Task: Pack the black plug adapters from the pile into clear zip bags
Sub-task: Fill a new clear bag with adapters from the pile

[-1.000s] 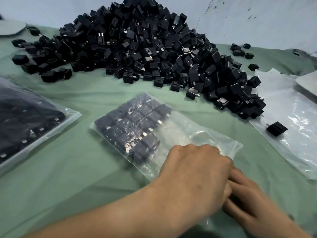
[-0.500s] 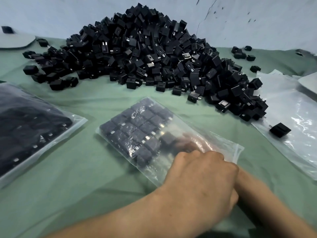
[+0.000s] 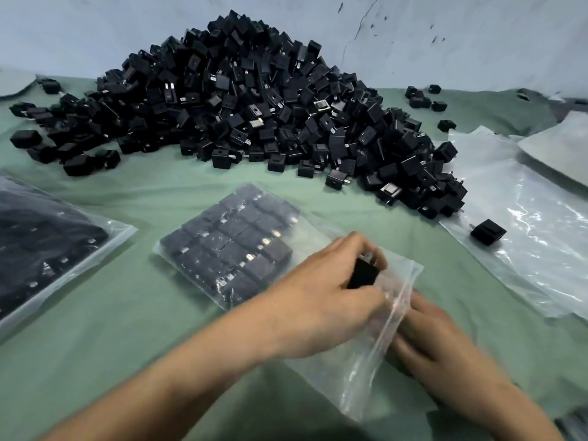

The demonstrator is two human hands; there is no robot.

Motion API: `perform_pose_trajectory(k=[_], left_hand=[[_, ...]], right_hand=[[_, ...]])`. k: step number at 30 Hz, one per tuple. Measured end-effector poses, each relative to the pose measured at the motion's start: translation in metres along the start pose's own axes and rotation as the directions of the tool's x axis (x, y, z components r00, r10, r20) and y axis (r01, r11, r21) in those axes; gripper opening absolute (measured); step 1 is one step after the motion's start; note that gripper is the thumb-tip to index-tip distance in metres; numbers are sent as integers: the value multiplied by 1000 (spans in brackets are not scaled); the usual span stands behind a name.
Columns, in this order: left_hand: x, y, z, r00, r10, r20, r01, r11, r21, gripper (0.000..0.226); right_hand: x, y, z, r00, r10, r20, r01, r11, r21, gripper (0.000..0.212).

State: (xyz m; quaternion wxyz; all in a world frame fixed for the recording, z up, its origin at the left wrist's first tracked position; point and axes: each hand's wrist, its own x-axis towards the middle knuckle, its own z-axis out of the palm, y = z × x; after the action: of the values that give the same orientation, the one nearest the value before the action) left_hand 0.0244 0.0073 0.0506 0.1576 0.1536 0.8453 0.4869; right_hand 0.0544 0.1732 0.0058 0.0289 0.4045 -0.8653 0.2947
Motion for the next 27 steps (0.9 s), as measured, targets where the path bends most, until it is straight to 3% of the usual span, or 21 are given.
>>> perform_pose_trajectory(k=[1,4,7,9,14,20,22,25,27], left_hand=[[2,-3,-3,1000,-15,4,15,999,-51,34],[6,-9,-2,998,9,-64,-14,996,-89,42],[10,-12,6,990,56,-128,-70,992,-105,49],[11,-15,12,974,139,-179,-138,990,20,53],[9,-19,18,900,349,-261,-252,905,343,69],[4,-13,22,815,464,-347,-247,821,515,57],[5,-7,24,841,458,-288,-225,780,584,67],[7,-4,32,953,271,-138,-134,782,609,87],[7,-2,38,974,204,-97,-89,740,666,68]], right_hand=[[-7,19,-6,973,214,-91,-217,976,-18,28],[-44,26,-30,915,295,-277,-314,949,-27,23],[-46,12,-37,840,317,-441,-302,947,104,21],[-43,4,-41,816,301,-493,-240,953,183,24],[-21,-10,-27,849,200,-489,-168,980,109,25],[-19,-11,-19,864,187,-467,-164,982,90,27],[-21,-8,-20,859,182,-478,-190,981,33,28],[-35,5,-24,829,242,-504,-279,960,1,29],[-48,14,-26,816,293,-498,-324,946,27,30]])
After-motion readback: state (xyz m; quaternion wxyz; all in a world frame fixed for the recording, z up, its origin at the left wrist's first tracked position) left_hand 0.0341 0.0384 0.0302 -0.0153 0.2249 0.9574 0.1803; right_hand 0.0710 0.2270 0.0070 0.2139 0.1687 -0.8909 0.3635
